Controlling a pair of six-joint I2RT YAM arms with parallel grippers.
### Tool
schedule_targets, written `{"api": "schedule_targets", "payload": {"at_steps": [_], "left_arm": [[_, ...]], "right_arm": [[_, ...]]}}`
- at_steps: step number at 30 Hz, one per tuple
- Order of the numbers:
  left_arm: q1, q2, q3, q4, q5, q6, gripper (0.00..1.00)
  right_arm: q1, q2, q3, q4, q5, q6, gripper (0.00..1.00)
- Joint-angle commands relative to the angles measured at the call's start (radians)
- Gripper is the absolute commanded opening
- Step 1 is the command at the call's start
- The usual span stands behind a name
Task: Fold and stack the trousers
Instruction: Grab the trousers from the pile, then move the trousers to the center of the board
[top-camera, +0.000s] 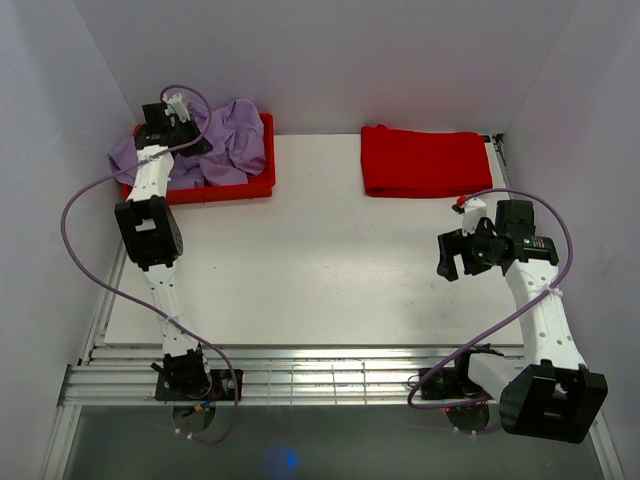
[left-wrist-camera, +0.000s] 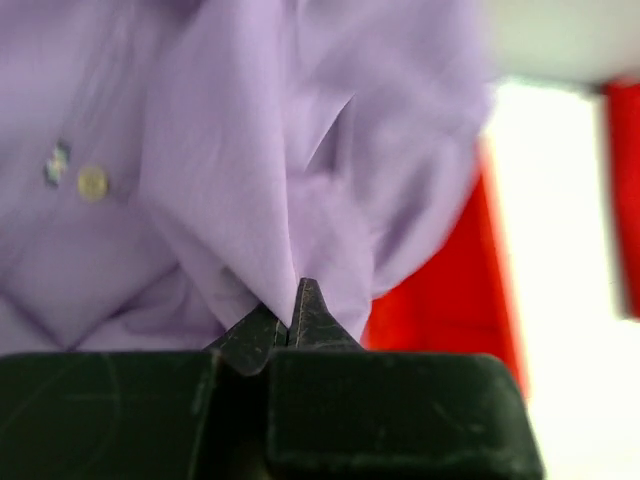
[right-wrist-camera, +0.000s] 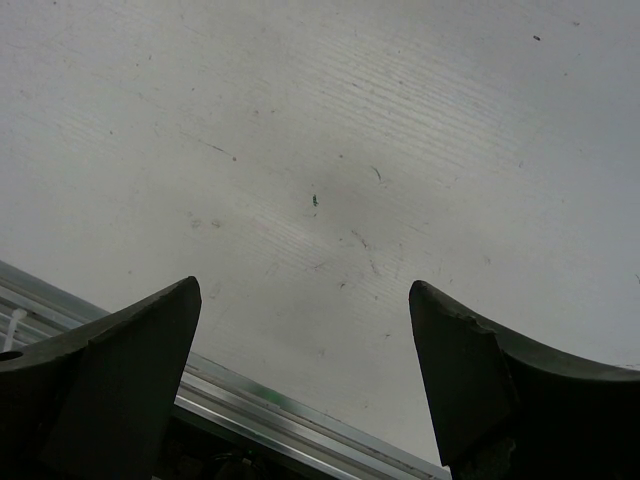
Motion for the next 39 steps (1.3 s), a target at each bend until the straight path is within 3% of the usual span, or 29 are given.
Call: {"api": "schedule_targets", "payload": {"at_steps": [1,11,17,19,23,25,27,28,29,30,32,33,34,37,39], "left_arm": [[0.0,-0.229,0.142,0.112,0.122,-0.072,0.0],[-0.007,-0.579,0.227,0.585,0.151,-0.353,0.0],[-0.069,-0.764,0.179,0.732,0.334,-0.591,0.0],[-0.115,-0.835,0.02,0.742,0.401,-0.664,0.0],[-0.285,-1.02,-0.397,0.742,0.553,-0.611,0.0],[-0.352,-1.059,-0.566,0.629,0.616,-0.584,0.0],[-0.424,-1.059,-0.71,0.501,0.655,-0.473,0.0],[-0.476,-1.058,-0.778,0.358,0.593,-0.339,0.0],[-0.498,-1.058,-0.778,0.357,0.593,-0.279,0.0],[-0.518,-1.056,-0.815,0.285,0.509,-0.234,0.22],[-0.535,-1.027,-0.869,0.228,0.438,-0.171,0.48],[-0.535,-1.015,-0.873,0.197,0.424,-0.145,0.7],[-0.535,-0.993,-0.851,0.173,0.383,-0.113,0.78],[-0.53,-0.975,-0.774,0.058,0.256,-0.016,0.9],[-0.48,-0.952,-0.673,-0.039,0.211,0.025,0.91]], "right_arm": [[-0.006,-0.026,0.055,-0.008,-0.016,-0.01,0.9],[-0.006,-0.051,0.112,-0.003,-0.093,-0.001,0.9],[-0.005,-0.043,0.167,0.007,-0.192,0.007,0.9],[-0.005,-0.02,0.196,-0.011,-0.202,0.003,0.9],[-0.005,0.001,0.225,-0.037,-0.249,-0.016,0.9],[-0.005,0.014,0.233,-0.046,-0.275,-0.027,0.9],[-0.003,0.023,0.233,-0.054,-0.308,-0.027,0.9],[0.002,0.046,0.234,-0.06,-0.323,-0.027,0.9],[0.005,0.046,0.237,-0.065,-0.331,-0.027,0.9],[0.008,0.057,0.239,-0.069,-0.338,-0.028,0.9],[0.026,0.08,0.241,-0.079,-0.36,-0.03,0.9],[0.04,0.087,0.241,-0.08,-0.36,-0.031,0.9],[0.055,0.103,0.239,-0.077,-0.355,-0.028,0.9],[0.107,0.132,0.231,-0.043,-0.318,-0.014,0.9],[0.167,0.15,0.239,-0.03,-0.286,-0.01,0.9]]}}
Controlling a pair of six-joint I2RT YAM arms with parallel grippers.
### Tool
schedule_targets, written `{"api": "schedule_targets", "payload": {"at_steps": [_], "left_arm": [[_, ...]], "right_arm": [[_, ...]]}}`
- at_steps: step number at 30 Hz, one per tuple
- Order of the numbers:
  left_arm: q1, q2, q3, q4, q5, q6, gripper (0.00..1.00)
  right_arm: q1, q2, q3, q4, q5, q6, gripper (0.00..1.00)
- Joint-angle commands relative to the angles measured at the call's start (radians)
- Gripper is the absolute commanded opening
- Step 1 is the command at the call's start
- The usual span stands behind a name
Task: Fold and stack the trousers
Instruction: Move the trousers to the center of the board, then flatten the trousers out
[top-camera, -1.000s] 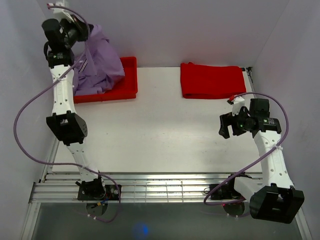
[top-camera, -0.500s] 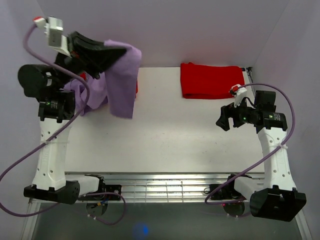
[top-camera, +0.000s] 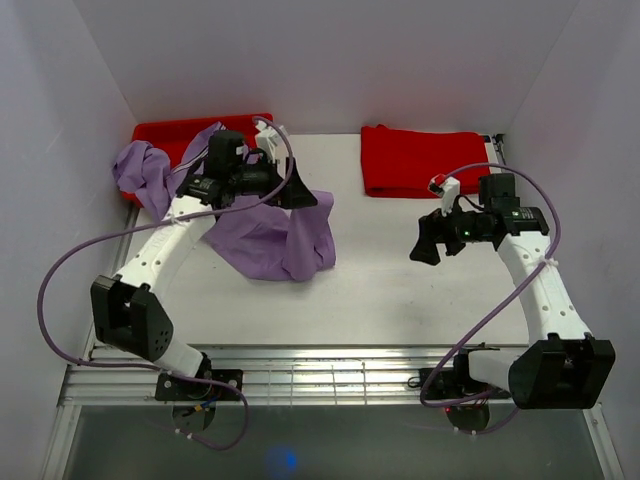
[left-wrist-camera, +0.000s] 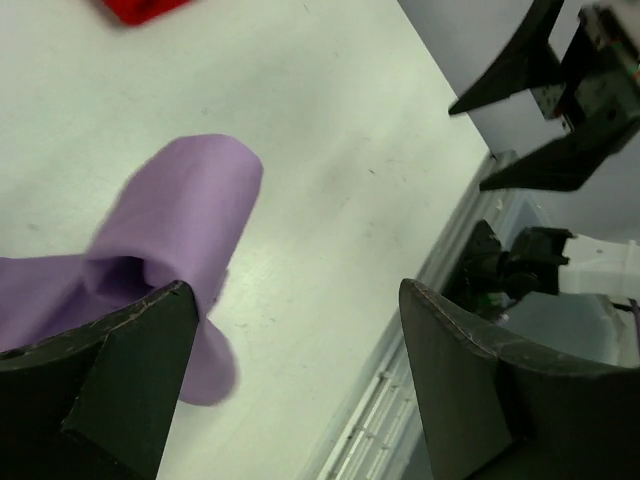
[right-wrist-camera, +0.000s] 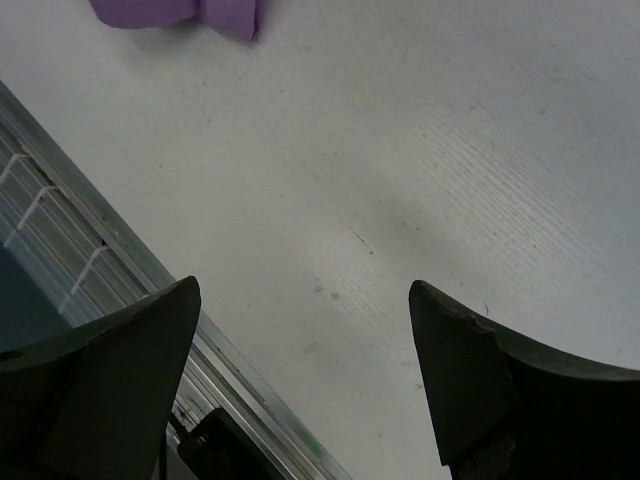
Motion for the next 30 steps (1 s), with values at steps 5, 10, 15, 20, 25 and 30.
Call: {"api": "schedule_targets", "payload": {"at_steps": [5,10,15,20,25,30], "left_arm": [[0.515,-0.009,0.244,-0.18,-0.04,0.096,0.91],[0.737,0.174,0.42,-0.226,-0.109,0.176,0.92],[0.78,0.355,0.567,-0.252,-0.295,0.323,0.96],[0.78,0.481,0.624,-0.236,-0.462,0.366,0.95],[0.777,0.588,0.689,-0.243,-0.548,0.403,0.94],[0.755,0.67,0.738,-0.228,-0.534,0.432,0.84]], "right_arm": [[0.176,0.095,0.055,0.078,0.117,0.007,0.9],[0.326,0.189,0.05,0.187,0.228,0.048,0.9],[0.442,0.307,0.118,0.256,0.269,0.089,0.9],[0.529,0.453,0.216,0.267,0.316,0.132,0.91],[0.604,0.577,0.3,0.247,0.315,0.171,0.91],[0.64,0.628,0.343,0.236,0.295,0.191,0.9]]}}
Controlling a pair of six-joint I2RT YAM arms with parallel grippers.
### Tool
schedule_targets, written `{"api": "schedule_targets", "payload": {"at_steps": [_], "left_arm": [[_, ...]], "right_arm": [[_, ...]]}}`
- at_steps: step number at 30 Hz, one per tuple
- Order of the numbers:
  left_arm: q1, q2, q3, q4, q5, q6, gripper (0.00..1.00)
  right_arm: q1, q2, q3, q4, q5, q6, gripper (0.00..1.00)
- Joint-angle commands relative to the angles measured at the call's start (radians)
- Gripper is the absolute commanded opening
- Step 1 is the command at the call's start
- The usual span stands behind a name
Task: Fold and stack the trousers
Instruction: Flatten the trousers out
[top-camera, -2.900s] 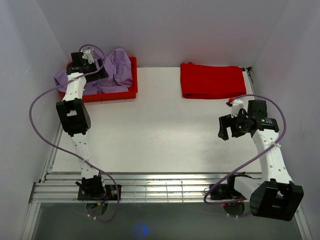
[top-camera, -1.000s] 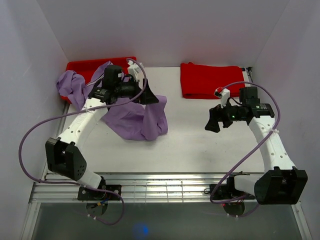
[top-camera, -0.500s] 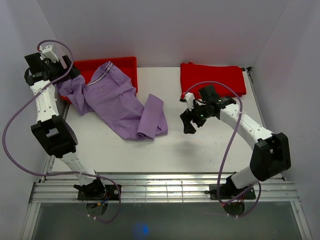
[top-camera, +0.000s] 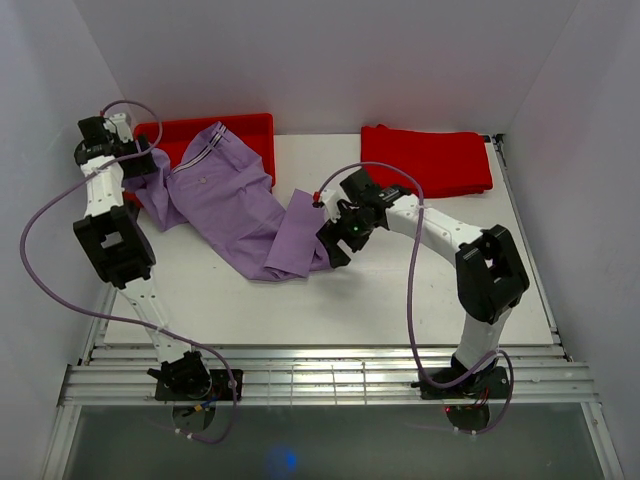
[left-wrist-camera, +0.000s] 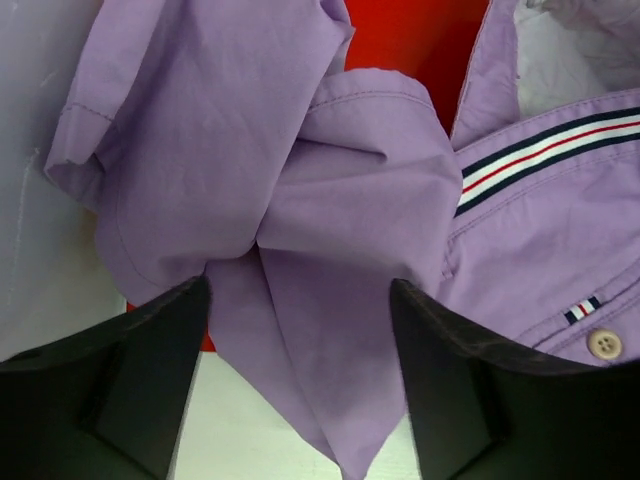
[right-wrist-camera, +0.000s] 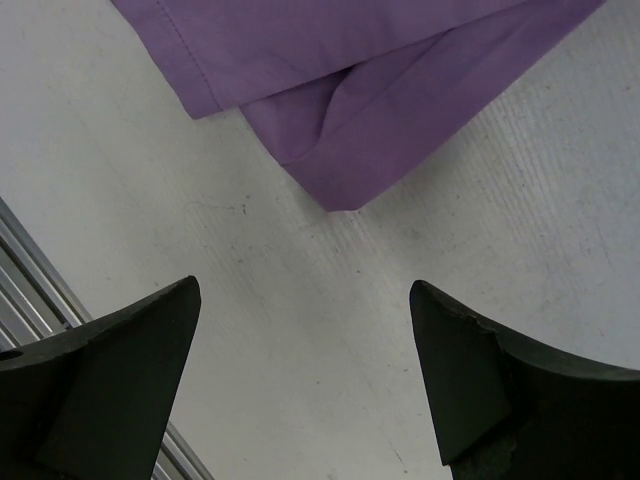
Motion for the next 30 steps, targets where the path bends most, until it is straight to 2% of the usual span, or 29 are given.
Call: {"api": "schedule_targets", "payload": {"at_steps": [1,2,4,6,8,11,15,18,21,22,26,28,29,30], "left_arm": [[-0.021,0.0,0.052,0.013,0.007,0.046,0.79],[-0.024,0.003,0.054,0.019,0.014,0.048,0.73],[-0.027,0.006,0.054,0.022,0.041,0.042,0.72],[-0.027,-0.001,0.051,0.027,0.069,0.017,0.75],[-0.027,-0.021,0.03,0.051,0.103,-0.015,0.83],[-0.029,-0.07,-0.036,0.095,0.155,-0.053,0.86],[-0.042,-0.067,-0.052,0.097,0.118,-0.046,0.87],[-0.047,-0.012,-0.005,0.067,0.045,-0.037,0.86],[-0.047,0.034,0.049,0.048,-0.009,-0.041,0.7],[-0.047,0.032,0.066,0.051,-0.012,-0.043,0.55],[-0.047,-0.033,0.065,0.079,0.056,-0.034,0.16],[-0.049,-0.095,0.062,0.086,0.066,-0.015,0.11],[-0.049,-0.109,0.063,0.082,0.066,-0.011,0.13],[-0.049,-0.128,0.065,0.076,0.071,-0.005,0.21]], "right_arm": [[0.015,0.005,0.056,-0.004,-0.017,0.031,0.9],[0.015,0.007,0.056,-0.004,-0.013,0.033,0.9],[0.014,-0.006,0.04,-0.004,0.003,0.025,0.9],[0.014,-0.021,0.027,-0.004,0.01,0.021,0.9],[0.014,-0.035,0.007,-0.005,0.01,0.017,0.9],[0.014,-0.059,-0.021,-0.001,0.015,0.011,0.9],[0.014,-0.075,-0.032,0.001,0.023,0.011,0.9],[0.014,-0.073,-0.032,0.001,0.027,0.008,0.9],[0.014,-0.076,-0.033,-0.001,0.033,0.008,0.9],[0.014,-0.081,-0.038,0.001,0.035,0.008,0.91],[0.009,-0.095,-0.052,0.001,0.043,0.007,0.91],[-0.003,-0.104,-0.062,0.002,0.027,0.01,0.91],[-0.008,-0.107,-0.064,0.002,0.023,0.011,0.91],[-0.012,-0.108,-0.066,0.002,0.021,0.013,0.91]]}}
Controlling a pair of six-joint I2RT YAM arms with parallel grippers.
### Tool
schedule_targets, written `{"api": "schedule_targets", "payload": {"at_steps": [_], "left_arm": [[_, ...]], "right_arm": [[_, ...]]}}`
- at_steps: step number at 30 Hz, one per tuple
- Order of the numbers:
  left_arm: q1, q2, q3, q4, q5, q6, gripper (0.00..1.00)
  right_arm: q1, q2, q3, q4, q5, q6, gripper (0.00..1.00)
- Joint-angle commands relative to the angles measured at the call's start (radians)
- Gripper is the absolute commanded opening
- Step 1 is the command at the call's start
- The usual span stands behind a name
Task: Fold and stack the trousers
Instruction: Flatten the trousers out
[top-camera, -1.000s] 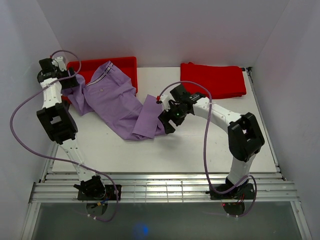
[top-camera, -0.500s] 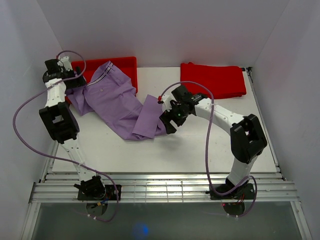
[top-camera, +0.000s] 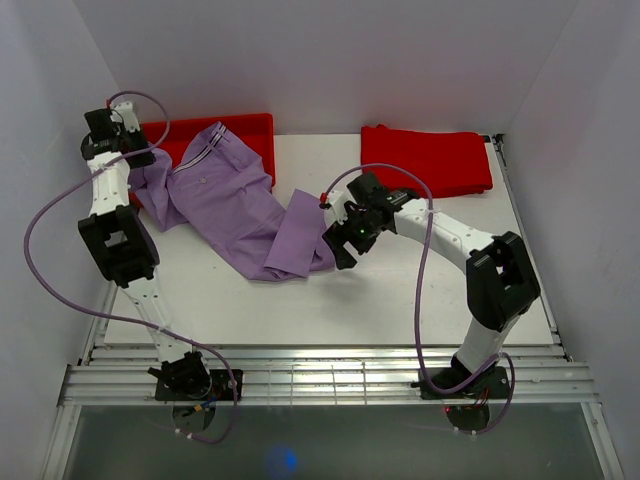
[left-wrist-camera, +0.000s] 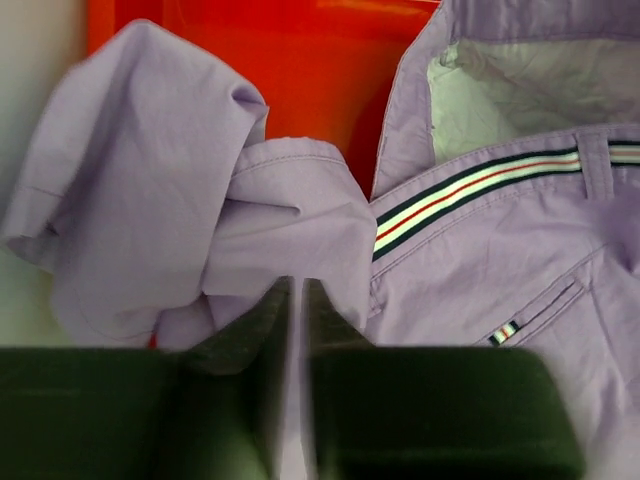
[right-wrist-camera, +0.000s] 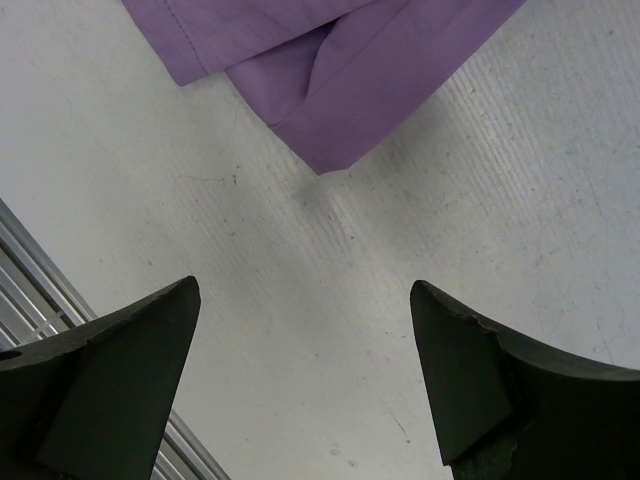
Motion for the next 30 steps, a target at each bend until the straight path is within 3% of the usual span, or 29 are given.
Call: {"api": "schedule_targets", "payload": {"at_steps": [1,3,4,8,13,17,22,25,26,27,29,30], "left_arm": [[-0.006,-0.148,0.033,-0.004,0.042,0.028,0.34],[-0.013,-0.154,0.013,-0.021,0.033,0.045,0.67],[-0.027,-0.158,0.001,-0.027,0.016,0.051,0.71],[-0.055,-0.134,-0.036,-0.022,-0.057,0.06,0.78],[-0.081,-0.048,0.024,-0.033,-0.206,0.069,0.93],[-0.093,0.025,0.048,-0.029,-0.252,0.062,0.95],[-0.104,0.121,0.126,-0.018,-0.378,0.056,0.87],[-0.104,0.162,0.183,-0.012,-0.415,0.054,0.72],[-0.105,0.158,0.185,0.002,-0.415,0.048,0.66],[-0.105,0.15,0.173,0.016,-0.401,0.045,0.47],[-0.104,0.098,0.15,0.063,-0.369,0.028,0.28],[-0.105,0.076,0.139,0.077,-0.316,0.017,0.12]], "right_arm": [[-0.018,-0.05,-0.012,0.005,-0.012,-0.002,0.91],[-0.021,-0.056,-0.011,0.003,-0.01,-0.002,0.91],[-0.021,-0.056,-0.008,0.002,-0.006,-0.002,0.91],[-0.022,-0.055,-0.001,-0.001,-0.002,-0.002,0.91],[-0.024,-0.045,0.009,-0.003,-0.012,-0.002,0.91],[-0.026,-0.029,0.022,-0.007,-0.019,-0.001,0.91],[-0.026,-0.021,0.018,-0.009,-0.016,0.001,0.91],[-0.029,-0.022,0.011,-0.007,-0.013,0.001,0.91],[-0.029,-0.025,0.008,-0.007,-0.012,0.001,0.91],[-0.03,-0.028,0.006,-0.006,-0.007,0.001,0.91],[-0.033,-0.038,-0.001,-0.006,-0.001,-0.001,0.92],[-0.035,-0.041,-0.003,-0.007,0.002,0.001,0.92]]}}
